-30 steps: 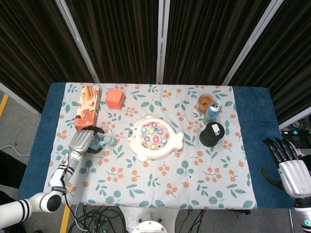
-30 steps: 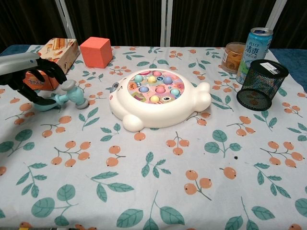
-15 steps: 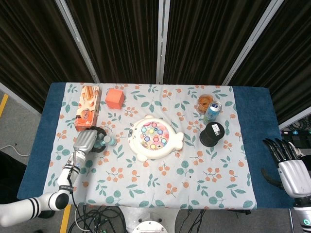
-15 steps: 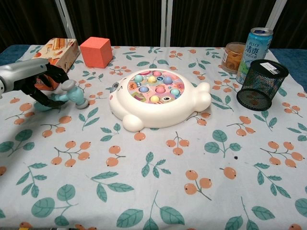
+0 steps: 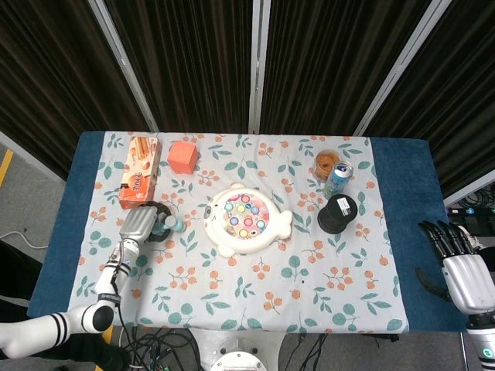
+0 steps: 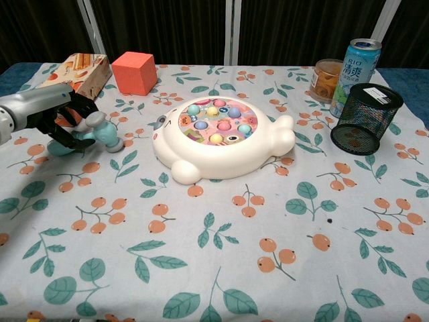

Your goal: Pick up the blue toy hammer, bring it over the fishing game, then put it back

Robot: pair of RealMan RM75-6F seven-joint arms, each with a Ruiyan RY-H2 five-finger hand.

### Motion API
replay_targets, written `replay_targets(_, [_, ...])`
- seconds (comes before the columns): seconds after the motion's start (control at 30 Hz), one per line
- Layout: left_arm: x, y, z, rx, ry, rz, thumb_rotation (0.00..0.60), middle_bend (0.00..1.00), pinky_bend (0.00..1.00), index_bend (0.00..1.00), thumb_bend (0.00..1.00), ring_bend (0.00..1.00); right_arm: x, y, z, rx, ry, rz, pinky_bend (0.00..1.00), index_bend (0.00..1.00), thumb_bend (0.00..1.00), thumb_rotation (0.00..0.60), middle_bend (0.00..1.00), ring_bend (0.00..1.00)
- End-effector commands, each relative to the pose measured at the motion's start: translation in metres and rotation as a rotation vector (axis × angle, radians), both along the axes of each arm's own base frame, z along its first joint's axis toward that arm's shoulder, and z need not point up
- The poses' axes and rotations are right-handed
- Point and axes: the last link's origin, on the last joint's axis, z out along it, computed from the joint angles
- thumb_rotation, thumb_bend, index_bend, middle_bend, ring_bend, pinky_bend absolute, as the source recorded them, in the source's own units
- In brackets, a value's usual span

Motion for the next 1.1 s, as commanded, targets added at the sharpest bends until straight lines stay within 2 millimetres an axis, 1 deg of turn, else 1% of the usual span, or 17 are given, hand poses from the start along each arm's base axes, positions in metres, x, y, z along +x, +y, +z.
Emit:
replay_targets(0.03, [0.000,0.000,0.000,0.001,0.001,-0.001,0.600,0.33,0.27,0.43,0.34,0.21,0.000,0.000,0.000,0.001,0.000,-0.001,0.00,0.00,0.26,0.600,0.10,0.00])
replay_targets(0.17, [0.000,0.000,-0.001,-0.002,0.002,0.000,0.600,0.34,0.27,0.45,0.35,0.22,0.000,0.000,0.000,0.001,0.000,-0.003,0.00,0.00,0.26,0.600,0.10,0.00])
replay_targets(0.3, [0.000,0.000,-0.003,0.002,-0.004,0.001,0.600,0.37,0.29,0.48,0.38,0.24,-0.001,0.000,0.000,0.000,0.000,-0.005,0.00,0.00,0.26,0.600,0.10,0.00])
replay_targets(0.4, [0.000,0.000,-0.004,-0.002,-0.002,-0.001,0.600,0.37,0.29,0.49,0.39,0.24,-0.001,0.000,0.000,0.000,-0.001,-0.006,0.00,0.00,0.26,0.600,0.10,0.00])
replay_targets(0.6, [0.002,0.001,-0.004,0.004,-0.012,-0.009,0.600,0.40,0.30,0.52,0.46,0.26,-0.001,0.000,-0.001,0.001,-0.003,-0.007,0.00,0.00,0.26,0.600,0.10,0.00])
replay_targets(0.83, [0.006,0.001,-0.002,0.024,-0.036,-0.043,0.600,0.46,0.34,0.56,0.48,0.32,-0.001,0.001,0.000,-0.003,-0.003,-0.004,0.00,0.00,0.26,0.600,0.10,0.00])
replay_targets(0.93, [0.014,0.002,0.003,0.053,-0.043,-0.106,0.600,0.50,0.38,0.58,0.49,0.36,-0.001,0.002,0.001,-0.005,0.000,-0.001,0.00,0.00,0.26,0.600,0.10,0.00])
replay_targets(1.07, [0.031,0.006,0.010,0.099,-0.047,-0.223,0.600,0.56,0.43,0.61,0.49,0.44,0.000,0.005,0.004,-0.016,0.002,0.002,0.00,0.00,0.26,0.600,0.10,0.00])
replay_targets(1.1, [0.039,0.009,0.012,0.109,-0.042,-0.265,0.600,0.57,0.44,0.62,0.49,0.45,0.000,0.007,0.004,-0.018,0.005,0.002,0.00,0.00,0.26,0.600,0.10,0.00])
